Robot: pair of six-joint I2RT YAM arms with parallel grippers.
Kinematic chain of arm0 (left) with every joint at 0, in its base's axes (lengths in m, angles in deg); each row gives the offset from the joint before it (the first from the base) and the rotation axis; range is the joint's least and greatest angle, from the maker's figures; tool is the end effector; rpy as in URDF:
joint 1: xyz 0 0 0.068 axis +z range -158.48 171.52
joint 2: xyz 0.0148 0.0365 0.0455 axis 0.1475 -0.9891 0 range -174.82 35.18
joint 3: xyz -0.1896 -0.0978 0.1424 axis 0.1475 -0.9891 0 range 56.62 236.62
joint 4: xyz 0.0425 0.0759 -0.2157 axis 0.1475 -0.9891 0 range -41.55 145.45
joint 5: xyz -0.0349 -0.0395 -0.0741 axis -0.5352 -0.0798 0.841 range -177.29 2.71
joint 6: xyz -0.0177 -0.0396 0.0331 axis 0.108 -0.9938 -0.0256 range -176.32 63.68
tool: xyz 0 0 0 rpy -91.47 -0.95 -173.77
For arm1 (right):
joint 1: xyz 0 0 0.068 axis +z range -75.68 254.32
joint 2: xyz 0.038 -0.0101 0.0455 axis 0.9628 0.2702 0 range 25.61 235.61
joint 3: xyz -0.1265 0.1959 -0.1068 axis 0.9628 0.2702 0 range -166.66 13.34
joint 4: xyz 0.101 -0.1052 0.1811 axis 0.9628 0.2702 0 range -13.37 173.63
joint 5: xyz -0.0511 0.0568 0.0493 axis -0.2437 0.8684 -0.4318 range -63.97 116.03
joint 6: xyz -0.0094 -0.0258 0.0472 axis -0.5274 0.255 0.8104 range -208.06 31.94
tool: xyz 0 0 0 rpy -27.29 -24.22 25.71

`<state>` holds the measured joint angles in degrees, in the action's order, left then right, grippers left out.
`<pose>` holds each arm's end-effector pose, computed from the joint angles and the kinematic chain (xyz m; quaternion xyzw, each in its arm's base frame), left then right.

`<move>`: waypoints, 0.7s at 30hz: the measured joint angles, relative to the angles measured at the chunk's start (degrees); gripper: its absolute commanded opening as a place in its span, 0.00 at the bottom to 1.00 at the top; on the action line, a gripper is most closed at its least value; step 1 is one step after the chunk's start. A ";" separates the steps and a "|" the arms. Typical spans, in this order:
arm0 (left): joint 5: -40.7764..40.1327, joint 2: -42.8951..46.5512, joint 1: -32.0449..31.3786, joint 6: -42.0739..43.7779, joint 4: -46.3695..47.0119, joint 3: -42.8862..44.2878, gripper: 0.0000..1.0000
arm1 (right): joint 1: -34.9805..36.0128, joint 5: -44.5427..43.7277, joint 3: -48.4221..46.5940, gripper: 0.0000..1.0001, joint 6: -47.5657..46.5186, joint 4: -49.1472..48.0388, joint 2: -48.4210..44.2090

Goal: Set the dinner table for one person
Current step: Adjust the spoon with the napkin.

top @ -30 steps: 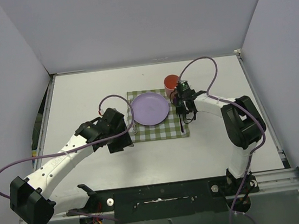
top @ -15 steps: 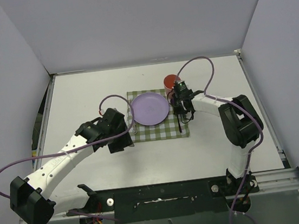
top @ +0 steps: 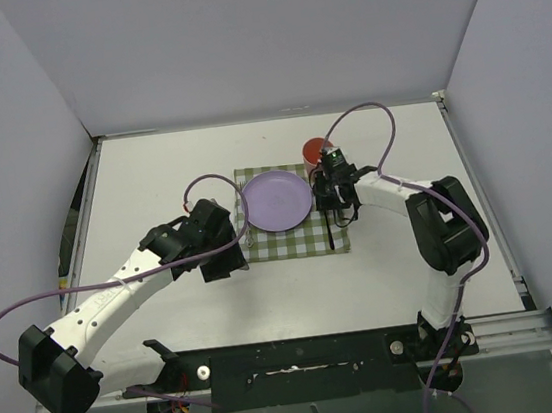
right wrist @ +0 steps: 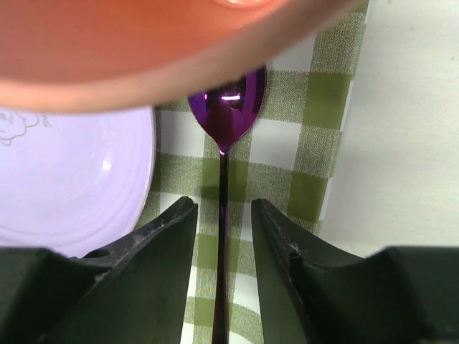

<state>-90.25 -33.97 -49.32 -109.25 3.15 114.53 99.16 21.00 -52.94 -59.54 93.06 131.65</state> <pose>0.1548 -0.1312 0.2626 -0.1084 0.9671 -0.1498 0.1748 0.3213 0.1452 0.1685 0.0435 0.9550 0.0929 0.2785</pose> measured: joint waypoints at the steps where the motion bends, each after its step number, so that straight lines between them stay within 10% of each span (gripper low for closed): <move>1: 0.00 0.02 -0.02 -0.02 0.00 -0.02 0.48 | 0.00 0.07 0.02 0.35 -0.09 0.13 -0.31; 12: -0.15 -0.09 -0.37 0.66 0.94 0.00 0.47 | 0.79 1.27 -2.97 0.21 -8.79 7.74 -13.88; 21: -8.00 -5.46 -0.70 9.90 1.01 4.94 0.48 | -0.61 -10.71 1.25 0.20 -38.32 -1.66 -22.14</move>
<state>-98.25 -39.43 -50.02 -99.35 4.16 119.47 98.55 10.29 -51.70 -97.86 91.39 109.51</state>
